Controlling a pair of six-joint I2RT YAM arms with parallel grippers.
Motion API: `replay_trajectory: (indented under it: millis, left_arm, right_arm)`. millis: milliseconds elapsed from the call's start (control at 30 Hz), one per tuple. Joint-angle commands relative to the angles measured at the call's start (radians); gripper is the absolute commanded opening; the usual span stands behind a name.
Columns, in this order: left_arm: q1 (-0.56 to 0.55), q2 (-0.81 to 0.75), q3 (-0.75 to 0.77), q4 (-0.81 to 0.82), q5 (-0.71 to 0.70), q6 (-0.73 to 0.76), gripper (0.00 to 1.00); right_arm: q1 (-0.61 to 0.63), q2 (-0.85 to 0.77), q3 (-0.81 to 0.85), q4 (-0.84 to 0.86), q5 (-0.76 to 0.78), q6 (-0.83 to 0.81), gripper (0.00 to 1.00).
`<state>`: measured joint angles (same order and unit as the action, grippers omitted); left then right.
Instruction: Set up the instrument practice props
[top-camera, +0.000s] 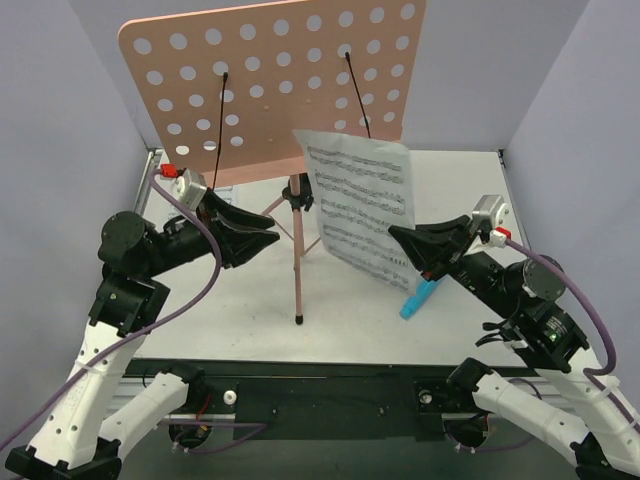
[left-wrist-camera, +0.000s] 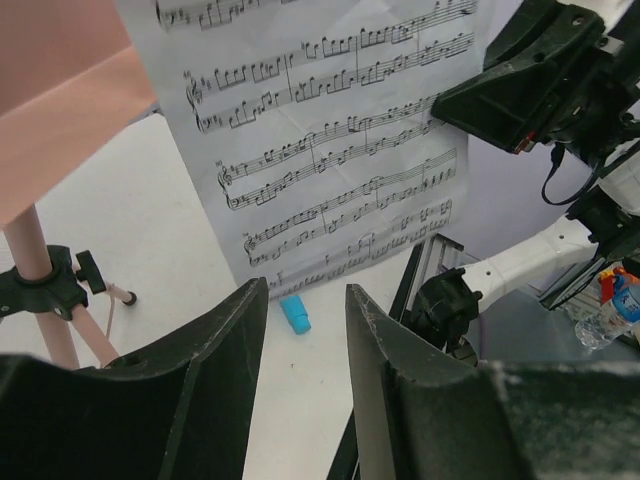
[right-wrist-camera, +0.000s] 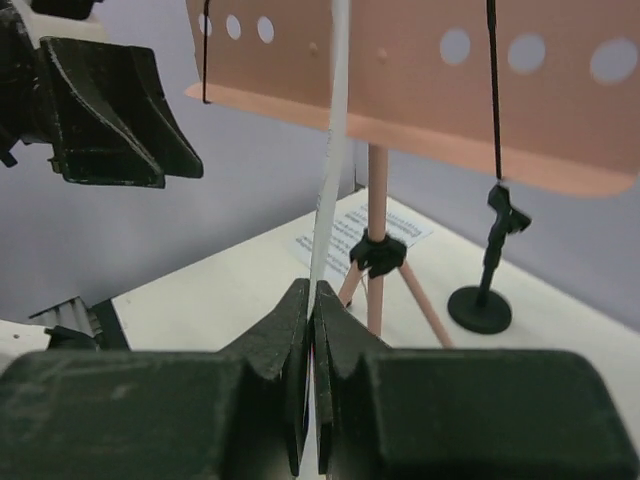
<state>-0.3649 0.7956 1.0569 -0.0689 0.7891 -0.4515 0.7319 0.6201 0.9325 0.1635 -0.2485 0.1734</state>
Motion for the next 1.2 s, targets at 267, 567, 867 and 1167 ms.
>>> replay_trajectory:
  millis: [267, 567, 867, 1167]
  left_arm:
    - [-0.140, 0.106, 0.218, -0.059, -0.235, 0.120, 0.47]
    - [-0.204, 0.149, 0.256, 0.119, -0.390, 0.094, 0.47]
    - [-0.250, 0.172, 0.253, 0.187, -0.415, 0.089, 0.47]
    - [-0.255, 0.134, 0.132, 0.395, -0.435, 0.024, 0.50]
  right_arm:
    - [-0.031, 0.121, 0.317, -0.187, -0.253, -0.606, 0.00]
    - [-0.080, 0.279, 0.569, -0.242, -0.224, -0.605, 0.00]
    - [-0.212, 0.395, 0.747, -0.222, -0.281, -0.415, 0.00]
    - [-0.247, 0.267, 0.523, 0.160, -0.267, -0.094, 0.00]
